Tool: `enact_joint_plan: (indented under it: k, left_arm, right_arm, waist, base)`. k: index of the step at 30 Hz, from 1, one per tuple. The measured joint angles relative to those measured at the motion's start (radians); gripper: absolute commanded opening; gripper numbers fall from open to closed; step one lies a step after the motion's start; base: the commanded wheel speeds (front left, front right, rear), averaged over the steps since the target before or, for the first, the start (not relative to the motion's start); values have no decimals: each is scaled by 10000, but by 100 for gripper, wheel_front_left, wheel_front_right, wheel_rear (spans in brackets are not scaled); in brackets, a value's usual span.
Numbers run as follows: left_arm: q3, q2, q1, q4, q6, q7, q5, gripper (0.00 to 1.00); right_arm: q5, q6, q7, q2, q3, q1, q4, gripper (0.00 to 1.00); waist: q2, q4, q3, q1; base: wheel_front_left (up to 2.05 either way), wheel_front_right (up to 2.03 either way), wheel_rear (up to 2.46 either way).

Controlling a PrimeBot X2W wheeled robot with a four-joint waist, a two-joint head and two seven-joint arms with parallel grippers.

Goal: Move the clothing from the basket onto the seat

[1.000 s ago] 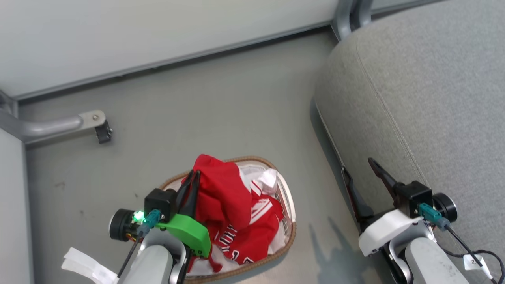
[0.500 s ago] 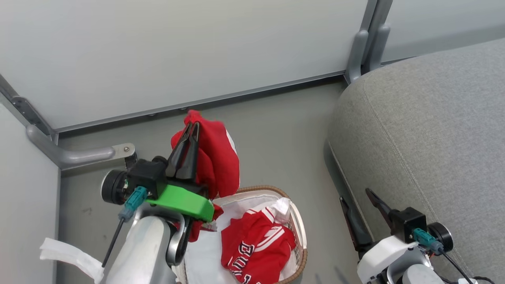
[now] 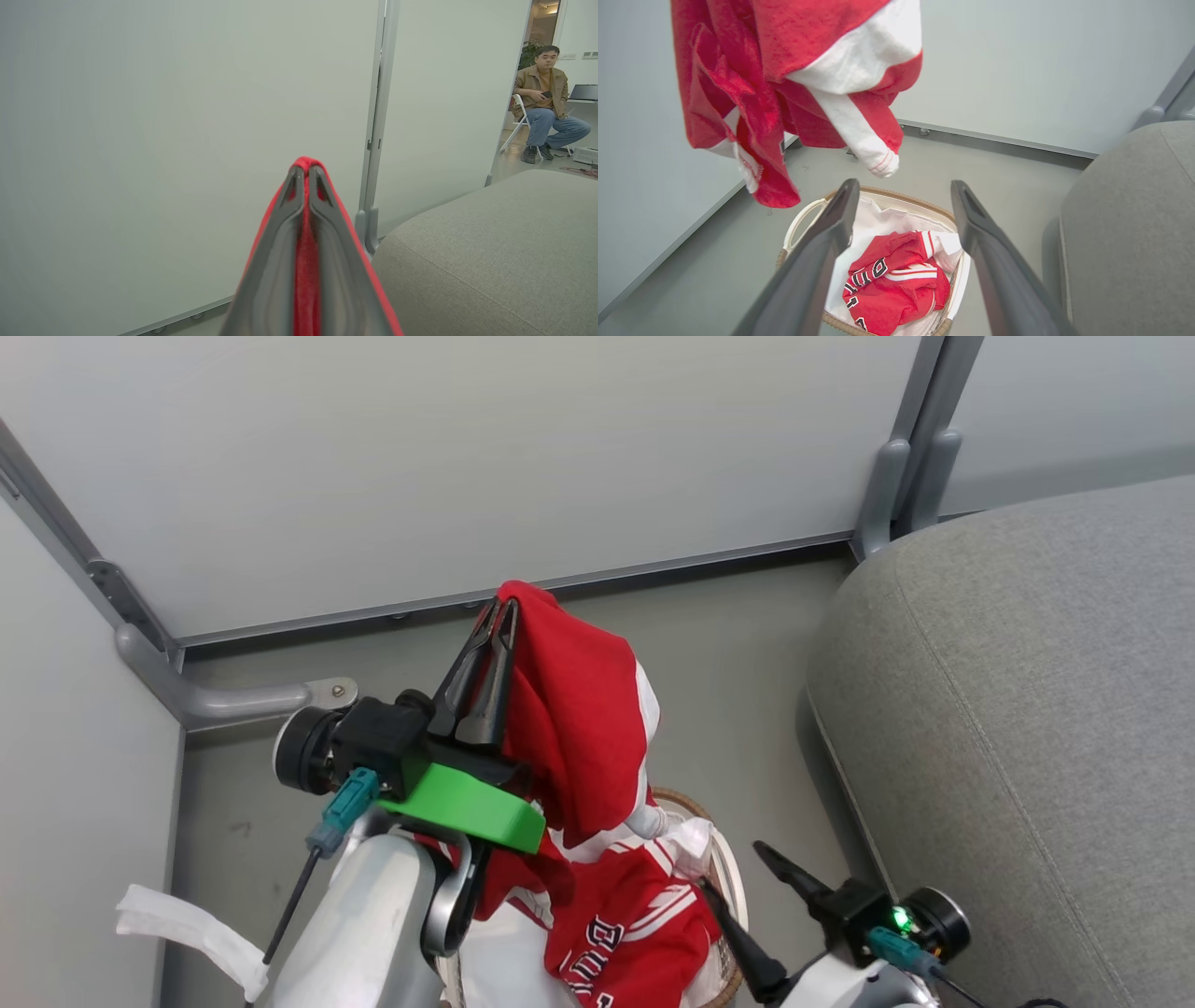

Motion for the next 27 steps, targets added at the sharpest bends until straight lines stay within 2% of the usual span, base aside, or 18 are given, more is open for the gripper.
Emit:
enact_joint_plan:
  k: [4,11,19,20,21,22,27]
  left_arm:
    - [-376,-2,-1,-33,56,0,-161,0]
    - [-1097,0,-210,-17,96,0,-430,0]
    - [-1929,-2,-430,-61,173,0,-849,0]
    - [-2021,2,-447,-65,173,0,-872,0]
    - [-2102,4,-474,-73,174,0,-897,0]
    - [-2173,0,-495,-86,184,0,-928,0]
    - [-2288,2,-512,-107,263,0,-966,0]
  right_arm:
    - [71,0,0,29,1024,-698,25,100]
    - [121,0,0,199,1941,-2238,548,100]
    - [35,0,-2,334,2057,-3375,1333,100]
    - [35,0,-2,341,1996,-3443,1423,92]
    - [73,0,-2,336,1967,-3464,1473,40]
    - [142,0,-2,332,1977,-3470,1492,0]
    - [642,0,0,355,1964,-3511,1499,0]
  waist:
    - [0,228,30,0]
    - [0,736,102,0]
    - [0,1326,208,0]
    - [0,1399,225,0]
    - [0,1471,240,0]
    - [0,1522,252,0]
    - [0,1673,326,0]
  base:
    - [0,0,0]
    - [0,0,0]
    - [0,0,0]
    - [0,0,0]
    - [0,0,0]
    - [0,0,0]
    - [0,0,0]
